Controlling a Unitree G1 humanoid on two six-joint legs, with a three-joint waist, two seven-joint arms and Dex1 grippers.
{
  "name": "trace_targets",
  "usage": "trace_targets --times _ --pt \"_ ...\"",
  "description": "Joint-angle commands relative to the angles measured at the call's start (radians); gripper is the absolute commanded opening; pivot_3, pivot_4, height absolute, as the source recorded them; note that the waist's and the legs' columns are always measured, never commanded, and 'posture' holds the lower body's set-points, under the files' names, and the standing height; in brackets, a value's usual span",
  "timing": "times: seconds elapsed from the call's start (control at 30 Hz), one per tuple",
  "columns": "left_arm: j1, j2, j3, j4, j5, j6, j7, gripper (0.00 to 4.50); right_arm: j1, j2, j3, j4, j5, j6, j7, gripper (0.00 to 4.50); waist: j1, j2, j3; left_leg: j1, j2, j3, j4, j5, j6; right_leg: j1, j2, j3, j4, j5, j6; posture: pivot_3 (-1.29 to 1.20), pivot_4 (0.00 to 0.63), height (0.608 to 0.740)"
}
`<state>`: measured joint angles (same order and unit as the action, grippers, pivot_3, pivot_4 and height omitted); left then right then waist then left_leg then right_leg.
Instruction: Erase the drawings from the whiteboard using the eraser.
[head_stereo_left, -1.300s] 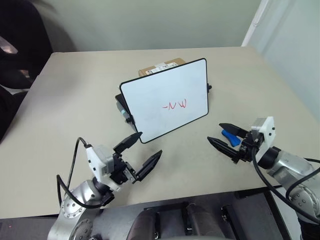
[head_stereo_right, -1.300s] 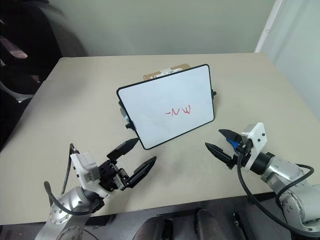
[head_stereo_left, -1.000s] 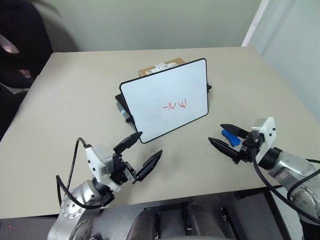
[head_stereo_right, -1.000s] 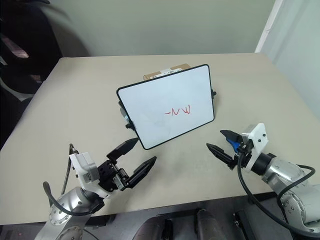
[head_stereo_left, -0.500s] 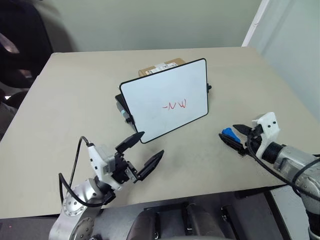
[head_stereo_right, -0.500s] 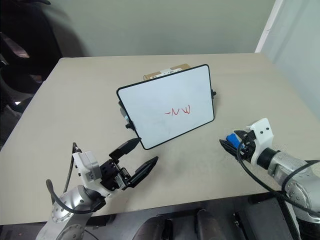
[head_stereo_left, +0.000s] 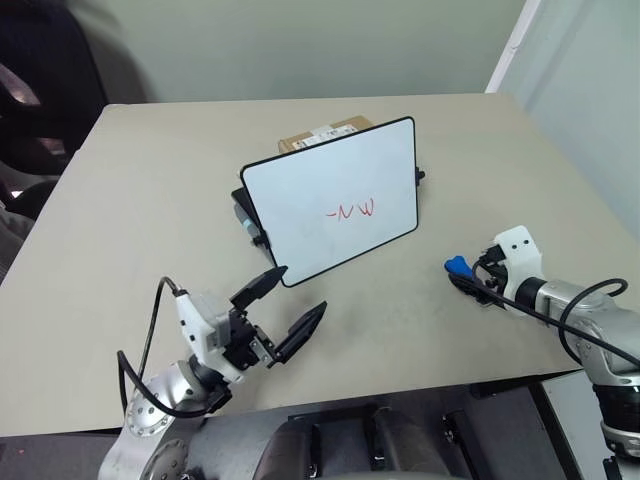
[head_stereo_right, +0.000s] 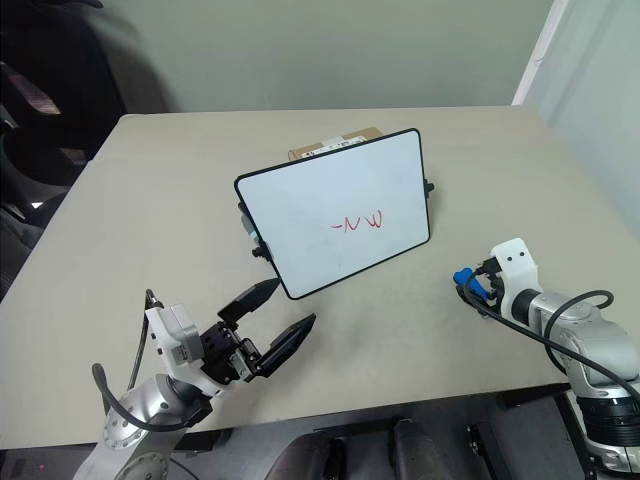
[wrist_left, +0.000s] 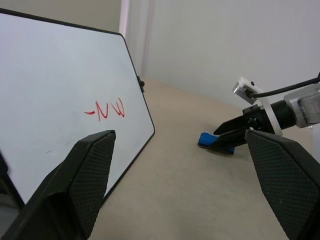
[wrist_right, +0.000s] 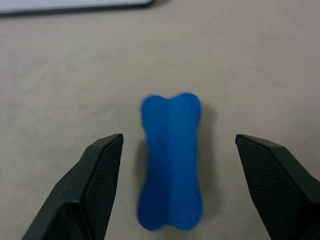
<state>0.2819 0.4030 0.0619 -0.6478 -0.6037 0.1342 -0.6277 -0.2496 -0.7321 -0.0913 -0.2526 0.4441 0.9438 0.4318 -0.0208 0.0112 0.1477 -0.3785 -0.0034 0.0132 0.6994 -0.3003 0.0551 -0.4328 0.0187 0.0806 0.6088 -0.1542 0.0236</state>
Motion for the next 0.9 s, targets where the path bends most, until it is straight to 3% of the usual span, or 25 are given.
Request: trace_targets --times 0.03,0.1,0.3,0.53,0.7,0.9 --pt "0.003 -0.004 0.008 -0.04 -0.01 -0.011 0.005 4.5 -0.015 -0.018 -0.003 0.0 -0.017 -0.002 0.026 3.62 0.0 0.0 0.0 0.0 0.0 0.0 0.0 0.0 0.0 0.0 0.0 0.0 0.0 0.0 0.0 0.0 0.15 0.74" --pt "0.005 -0.005 0.007 -0.042 -0.009 -0.012 0.007 4.5 -0.02 -0.015 0.0 0.008 -0.025 -0.004 0.03 3.15 0.0 0.0 0.0 0.0 0.0 0.0 0.0 0.0 0.0 0.0 0.0 0.0 0.0 0.0 0.0 0.0 0.15 0.74" --pt "0.012 -0.009 0.002 -0.049 -0.004 -0.016 0.011 4.5 -0.017 -0.03 0.013 -0.007 -0.016 0.032 0.068 1.08 0.0 0.0 0.0 0.0 0.0 0.0 0.0 0.0 0.0 0.0 0.0 0.0 0.0 0.0 0.0 0.0 0.15 0.74" --pt "0.009 -0.015 -0.011 -0.051 0.003 -0.015 0.014 4.5 -0.01 -0.061 0.013 -0.017 -0.025 0.036 0.101 1.08 0.0 0.0 0.0 0.0 0.0 0.0 0.0 0.0 0.0 0.0 0.0 0.0 0.0 -0.001 0.0 0.0 0.15 0.74" --pt "0.013 -0.018 -0.018 -0.052 0.006 -0.018 0.015 4.5 -0.019 -0.083 -0.018 -0.073 -0.012 0.001 0.132 0.3 0.0 0.0 0.0 0.0 0.0 0.0 0.0 0.0 0.0 0.001 0.0 0.0 0.0 -0.001 0.0 0.0 0.15 0.74" --pt "0.021 -0.022 -0.018 -0.06 0.003 -0.021 0.018 4.5 -0.121 -0.058 -0.023 -0.155 0.027 -0.087 0.188 0.3 -0.002 0.0 0.0 0.0 0.0 0.0 0.0 0.0 0.0 0.0 0.0 0.0 0.0 0.0 0.0 0.0 0.15 0.74"
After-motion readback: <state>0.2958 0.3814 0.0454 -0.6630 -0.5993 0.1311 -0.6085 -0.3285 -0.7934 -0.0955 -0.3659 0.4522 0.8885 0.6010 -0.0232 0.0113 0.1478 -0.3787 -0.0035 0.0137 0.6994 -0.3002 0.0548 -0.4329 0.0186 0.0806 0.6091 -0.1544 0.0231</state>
